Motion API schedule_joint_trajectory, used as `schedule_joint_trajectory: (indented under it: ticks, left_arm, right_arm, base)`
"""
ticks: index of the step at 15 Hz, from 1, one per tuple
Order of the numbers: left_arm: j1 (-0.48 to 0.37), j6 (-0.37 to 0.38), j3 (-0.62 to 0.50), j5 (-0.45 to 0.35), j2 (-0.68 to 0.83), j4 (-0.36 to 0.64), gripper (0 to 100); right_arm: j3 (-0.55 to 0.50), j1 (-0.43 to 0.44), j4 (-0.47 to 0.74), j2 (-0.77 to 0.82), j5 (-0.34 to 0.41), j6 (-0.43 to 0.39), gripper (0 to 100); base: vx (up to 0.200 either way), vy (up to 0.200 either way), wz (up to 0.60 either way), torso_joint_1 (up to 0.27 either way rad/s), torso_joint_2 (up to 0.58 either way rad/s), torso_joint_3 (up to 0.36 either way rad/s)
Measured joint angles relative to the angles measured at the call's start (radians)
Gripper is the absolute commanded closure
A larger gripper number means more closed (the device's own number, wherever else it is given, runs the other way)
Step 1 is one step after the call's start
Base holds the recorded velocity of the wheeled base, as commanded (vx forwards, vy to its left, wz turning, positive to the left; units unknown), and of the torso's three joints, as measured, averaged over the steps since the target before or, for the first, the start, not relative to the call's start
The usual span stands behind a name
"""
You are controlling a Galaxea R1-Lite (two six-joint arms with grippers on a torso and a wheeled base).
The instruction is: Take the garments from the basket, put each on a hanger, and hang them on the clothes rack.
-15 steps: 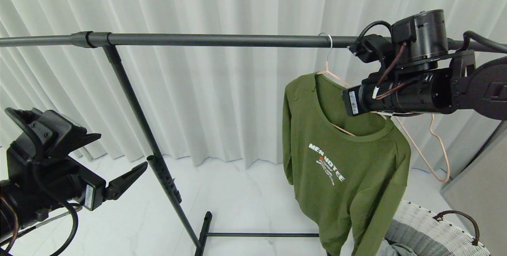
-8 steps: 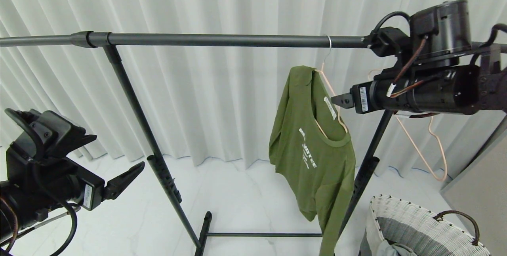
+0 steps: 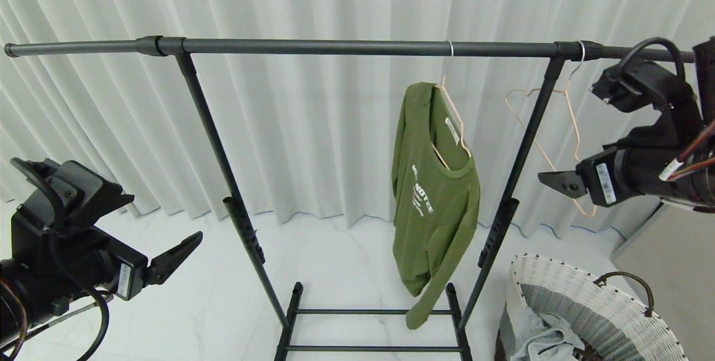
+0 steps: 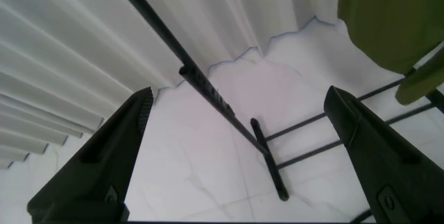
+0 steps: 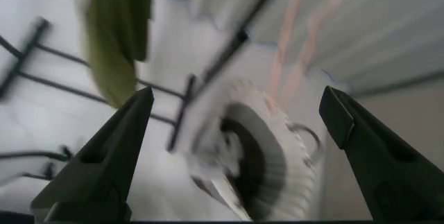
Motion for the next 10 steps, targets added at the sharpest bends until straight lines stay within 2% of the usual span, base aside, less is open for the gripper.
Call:
schedule_joint_trajectory:
  ticks: [5,10]
  left_arm:
    - [0.001,-0.001,0.033,0.001,-0.036,0.000,0]
    - [0.009,-0.001,0.064,0.001,-0.075,-0.001,0]
  right_arm:
    - [0.142,-0.099,-0.003,-0.109,-0.026,-0.088,0]
    - [0.170,-0.121,-0.009,-0.143,-0.032,-0.107,0]
  base:
    - [0.000,0.000,0.00,0.000,0.00,0.000]
    - [0.000,0.000,0.00,-0.011,0.02,0.014]
